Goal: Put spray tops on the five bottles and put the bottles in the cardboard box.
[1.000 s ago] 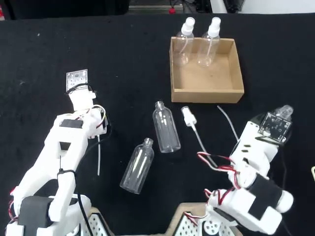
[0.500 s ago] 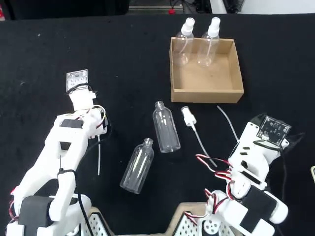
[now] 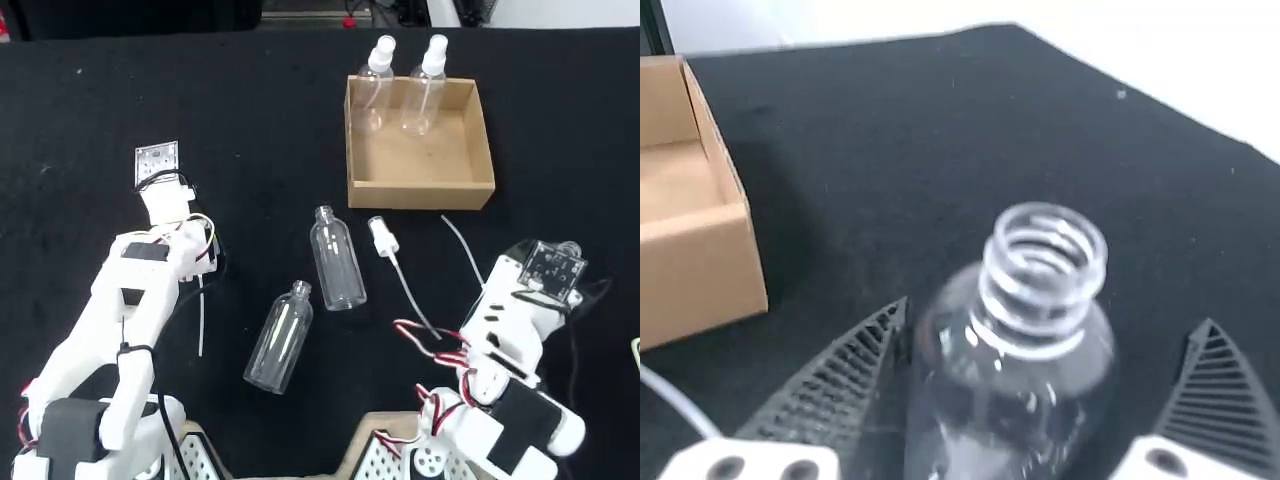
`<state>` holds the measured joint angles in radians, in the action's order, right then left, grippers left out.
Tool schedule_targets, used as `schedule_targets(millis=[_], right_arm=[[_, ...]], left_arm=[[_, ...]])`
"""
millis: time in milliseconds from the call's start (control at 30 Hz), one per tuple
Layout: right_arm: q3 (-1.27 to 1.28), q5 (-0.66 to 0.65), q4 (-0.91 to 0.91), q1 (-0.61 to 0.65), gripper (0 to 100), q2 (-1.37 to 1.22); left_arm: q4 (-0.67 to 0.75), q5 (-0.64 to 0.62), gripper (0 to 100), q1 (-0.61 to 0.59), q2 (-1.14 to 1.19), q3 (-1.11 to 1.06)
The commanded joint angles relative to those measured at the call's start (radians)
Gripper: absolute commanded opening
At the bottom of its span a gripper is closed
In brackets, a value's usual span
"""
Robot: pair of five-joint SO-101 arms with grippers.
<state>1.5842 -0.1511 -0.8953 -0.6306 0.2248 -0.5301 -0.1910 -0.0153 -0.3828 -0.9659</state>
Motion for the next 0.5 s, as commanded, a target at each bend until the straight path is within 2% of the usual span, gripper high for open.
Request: schedule_targets(millis=[0, 100, 200, 467], right_arm=[[0.062, 0.0, -0.012, -0.011, 38.5, 0.16], [0.087, 0.0, 0.026, -0.017, 38.5, 0.269], [0.067, 0.0, 0.187, -0.031, 38.5, 0.387], [-0.074, 0.0, 0.933, -0.034, 38.5, 0.779]], left_arm=[[0.021, -0.008, 3, 0.001, -0.04, 0.012], [0.023, -0.008, 3, 0.001, -0.04, 0.012], [0.023, -0.006, 3, 0.001, -0.04, 0.012], [0.023, -0.006, 3, 0.001, -0.04, 0.01]])
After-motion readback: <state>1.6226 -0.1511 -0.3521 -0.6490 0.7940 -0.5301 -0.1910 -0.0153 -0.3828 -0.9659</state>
